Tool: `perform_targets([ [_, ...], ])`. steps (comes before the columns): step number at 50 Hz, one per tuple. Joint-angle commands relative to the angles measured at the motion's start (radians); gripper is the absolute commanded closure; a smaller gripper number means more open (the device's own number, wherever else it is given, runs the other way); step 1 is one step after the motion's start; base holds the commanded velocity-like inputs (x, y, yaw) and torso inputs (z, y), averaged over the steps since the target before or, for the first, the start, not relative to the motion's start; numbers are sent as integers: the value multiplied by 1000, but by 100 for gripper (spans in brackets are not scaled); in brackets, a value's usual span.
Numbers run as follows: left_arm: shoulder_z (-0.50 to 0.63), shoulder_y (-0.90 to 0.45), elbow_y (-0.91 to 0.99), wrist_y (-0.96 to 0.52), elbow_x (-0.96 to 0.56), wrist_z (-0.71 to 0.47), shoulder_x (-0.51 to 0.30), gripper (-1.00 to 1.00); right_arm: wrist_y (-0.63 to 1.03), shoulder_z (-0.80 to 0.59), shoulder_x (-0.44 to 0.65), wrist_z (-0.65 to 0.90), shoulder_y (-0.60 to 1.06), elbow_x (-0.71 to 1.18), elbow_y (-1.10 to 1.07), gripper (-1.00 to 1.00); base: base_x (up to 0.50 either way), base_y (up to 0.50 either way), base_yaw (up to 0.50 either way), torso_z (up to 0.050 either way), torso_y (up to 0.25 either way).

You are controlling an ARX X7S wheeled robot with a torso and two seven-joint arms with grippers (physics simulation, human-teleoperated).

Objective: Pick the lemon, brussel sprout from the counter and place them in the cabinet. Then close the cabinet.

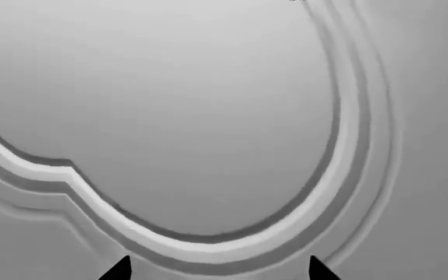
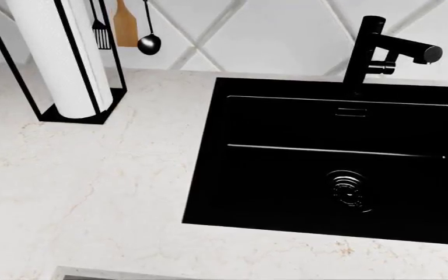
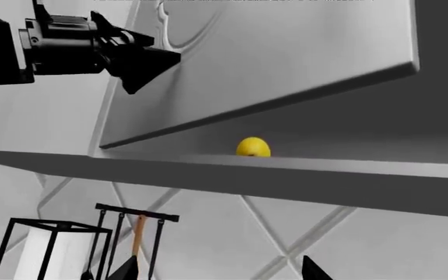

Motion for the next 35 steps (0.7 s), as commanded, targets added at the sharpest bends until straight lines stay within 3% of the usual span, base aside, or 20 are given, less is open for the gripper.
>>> perform_targets([
  [1, -34, 0, -38, -58, -218, -25, 13, -100, -2, 15, 5, 2, -9, 8, -2, -100, 0, 0, 0, 0, 0],
  [14, -138, 0, -83, -41, -345, -105, 13, -100, -1, 45, -4, -8, -46, -1, -10, -100, 0, 0, 0, 0, 0],
  [25, -166, 0, -56, 0, -282, -92, 13, -100, -2, 72, -9, -13, -74, -1, -16, -100, 0, 0, 0, 0, 0],
  [35, -137, 0, -63, 10, -283, -84, 13, -100, -3, 90, -10, -17, -88, 0, -16, -100, 1, 0, 0, 0, -161],
])
